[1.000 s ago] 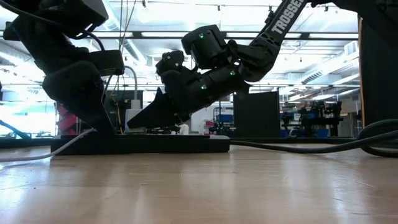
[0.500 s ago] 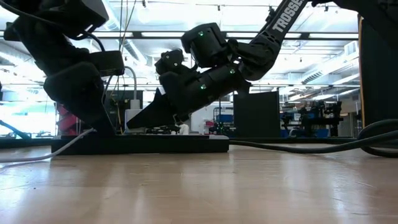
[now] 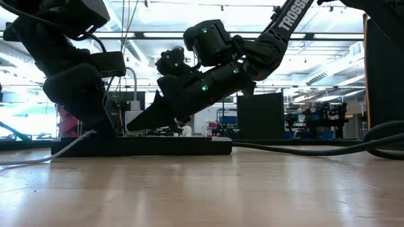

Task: Insert USB
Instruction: Remove the charger adapter from the outlet extension, then remove the charger cable from the charger adapter

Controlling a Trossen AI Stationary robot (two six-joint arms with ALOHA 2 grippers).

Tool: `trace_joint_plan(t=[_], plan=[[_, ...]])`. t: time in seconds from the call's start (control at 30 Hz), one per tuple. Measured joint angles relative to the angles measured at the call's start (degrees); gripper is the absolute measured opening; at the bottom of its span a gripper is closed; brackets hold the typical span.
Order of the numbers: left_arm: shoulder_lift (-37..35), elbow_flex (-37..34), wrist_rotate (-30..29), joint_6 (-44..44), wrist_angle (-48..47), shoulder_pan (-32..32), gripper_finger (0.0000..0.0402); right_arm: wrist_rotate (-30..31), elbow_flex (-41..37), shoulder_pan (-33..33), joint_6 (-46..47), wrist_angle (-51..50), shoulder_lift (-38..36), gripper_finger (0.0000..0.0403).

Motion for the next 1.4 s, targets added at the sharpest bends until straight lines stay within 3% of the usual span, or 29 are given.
trace_joint_plan(t=[0.33, 0.53, 0.67, 0.7, 0.8, 0.97, 1.2, 1.4], plan=[[0.1, 0.1, 0.1, 0.0, 0.3, 0.0, 0.0229, 2.8, -1.7, 1.4, 0.1, -0.7, -1.1, 0.0112], [0.0, 0.0, 0.1, 0.1, -0.2, 0.0, 0.0229, 2.3, -1.6, 1.4, 0.0, 5.1, -1.7, 0.0112], [0.0, 0.1, 0.3, 0.2, 0.1, 0.0, 0.0229, 2.4, -2.0, 1.4, -1.6, -0.2, -10.7, 0.0112], [0.1, 0.1, 0.1, 0.3, 0.2, -0.1, 0.0229, 2.3, -1.4, 1.4, -1.6, 5.8, -11.3, 0.0112], [0.1, 0.0, 0.0, 0.3, 0.3, 0.0, 0.0229, 2.0, -1.1, 1.4, -1.6, 5.1, -13.8, 0.0112], [0.0, 0.0, -0.4, 1.6, 0.5, 0.0, 0.0229, 4.0, -2.0, 1.8, -1.8, -3.0, -12.8, 0.0112], [-0.3, 1.2, -0.4, 3.4, -0.4, -0.6, 0.0229, 11.6, -2.0, 1.8, -1.2, -13.1, -12.9, 0.0112], [-2.1, 4.9, 1.0, 8.9, -0.6, -3.5, 0.0229, 14.3, -1.7, 1.8, 0.1, -14.8, -13.3, 0.0112]])
